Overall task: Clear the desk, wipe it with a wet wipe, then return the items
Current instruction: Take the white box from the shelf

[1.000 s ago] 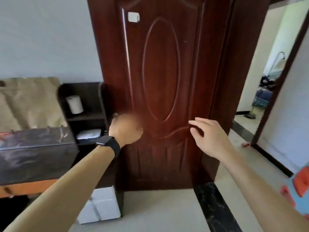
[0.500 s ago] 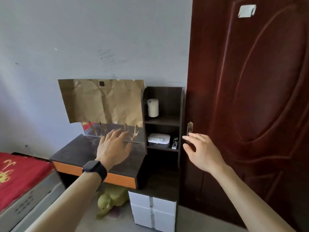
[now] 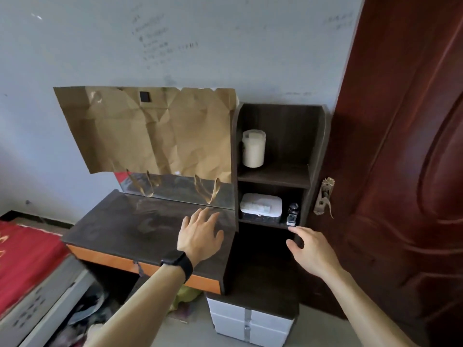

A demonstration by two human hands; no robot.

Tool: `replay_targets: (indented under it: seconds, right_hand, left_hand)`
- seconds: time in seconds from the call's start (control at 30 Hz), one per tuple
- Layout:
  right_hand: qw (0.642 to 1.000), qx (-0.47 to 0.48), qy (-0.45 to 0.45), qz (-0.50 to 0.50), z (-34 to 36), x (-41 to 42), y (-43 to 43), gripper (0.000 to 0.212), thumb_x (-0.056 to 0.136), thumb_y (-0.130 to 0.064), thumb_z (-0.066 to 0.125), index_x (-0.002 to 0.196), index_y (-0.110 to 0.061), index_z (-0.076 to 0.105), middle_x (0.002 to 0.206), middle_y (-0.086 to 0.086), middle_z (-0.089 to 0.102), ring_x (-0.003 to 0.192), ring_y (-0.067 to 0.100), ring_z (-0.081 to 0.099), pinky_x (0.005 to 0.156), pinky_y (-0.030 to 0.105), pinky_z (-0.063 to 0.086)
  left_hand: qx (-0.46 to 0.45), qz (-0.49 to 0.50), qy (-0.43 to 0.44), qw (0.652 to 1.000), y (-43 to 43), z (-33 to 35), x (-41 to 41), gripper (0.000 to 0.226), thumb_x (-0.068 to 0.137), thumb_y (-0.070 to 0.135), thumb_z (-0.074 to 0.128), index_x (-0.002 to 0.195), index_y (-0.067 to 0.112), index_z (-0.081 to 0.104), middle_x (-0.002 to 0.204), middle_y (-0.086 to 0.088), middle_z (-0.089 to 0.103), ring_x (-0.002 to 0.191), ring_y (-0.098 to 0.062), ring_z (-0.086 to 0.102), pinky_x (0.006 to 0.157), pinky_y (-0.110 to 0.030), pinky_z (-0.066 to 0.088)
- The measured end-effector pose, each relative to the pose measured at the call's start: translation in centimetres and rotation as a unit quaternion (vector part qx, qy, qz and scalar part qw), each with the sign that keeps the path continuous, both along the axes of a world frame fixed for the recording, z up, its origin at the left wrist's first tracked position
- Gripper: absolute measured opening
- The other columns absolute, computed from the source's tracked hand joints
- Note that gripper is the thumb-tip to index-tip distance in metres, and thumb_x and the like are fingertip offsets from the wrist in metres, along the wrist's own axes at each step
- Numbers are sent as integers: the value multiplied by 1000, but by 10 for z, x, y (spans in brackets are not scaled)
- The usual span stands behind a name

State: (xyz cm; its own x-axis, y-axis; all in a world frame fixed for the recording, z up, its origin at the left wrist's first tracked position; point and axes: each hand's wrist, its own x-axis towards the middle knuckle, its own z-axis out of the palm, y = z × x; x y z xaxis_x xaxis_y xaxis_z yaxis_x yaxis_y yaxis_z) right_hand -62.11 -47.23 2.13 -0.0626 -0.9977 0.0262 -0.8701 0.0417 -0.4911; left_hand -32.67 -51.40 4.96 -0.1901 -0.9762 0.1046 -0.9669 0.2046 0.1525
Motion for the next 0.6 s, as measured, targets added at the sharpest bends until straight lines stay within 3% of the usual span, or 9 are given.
replay_targets:
  seconds: [0.13, 0.27, 0.4, 0.53, 0.6]
  right_hand:
    - [990, 71, -115, -45, -42, 0, -69, 54, 94, -42, 55, 143, -22, 44, 145, -3, 48, 132, 17, 46, 105, 32, 38]
    - [935, 166, -267, -161, -74, 9, -129, 63, 96, -44, 51, 150, -20, 30, 150, 0, 42, 135, 22, 43, 105, 35, 35]
    - [890, 174, -335, -256, -93, 21, -185, 61, 99, -44, 45, 150, -17, 28, 147, 6, 46, 133, 29, 44, 102, 36, 36]
    - [848, 189, -366, -332, -122, 28, -222, 62, 97, -56, 34, 150, -24, 30, 149, 9, 44, 127, 35, 51, 103, 42, 43]
    - [840, 184, -361, -360, -130, 33, -232, 59, 99, -52, 33, 149, -21, 35, 148, 12, 45, 127, 36, 50, 101, 40, 43]
  left_hand:
    - [17, -6, 1, 1000, -76, -29, -16, 71, 93, 45, 48, 157, 26, 21, 166, -2, 16, 152, -22, 15, 120, -45, 20]
    - [18, -25, 3, 1000, -125, -38, -30, 90, 91, 35, 54, 159, 22, -4, 168, -1, -7, 154, -24, 4, 122, -51, 18]
    - [-75, -69, -26, 994, -168, -44, -36, 97, 88, 29, 58, 159, 22, -6, 167, 3, -10, 155, -21, -2, 124, -53, 13]
    - [-105, -84, -75, 988, -196, -60, -36, 95, 88, 29, 57, 159, 18, -5, 168, 1, -12, 155, -20, -3, 123, -50, 4]
    - [-110, -86, -82, 987, -204, -69, -35, 99, 85, 27, 58, 159, 17, -7, 167, 0, -12, 155, -20, -2, 123, -50, 4]
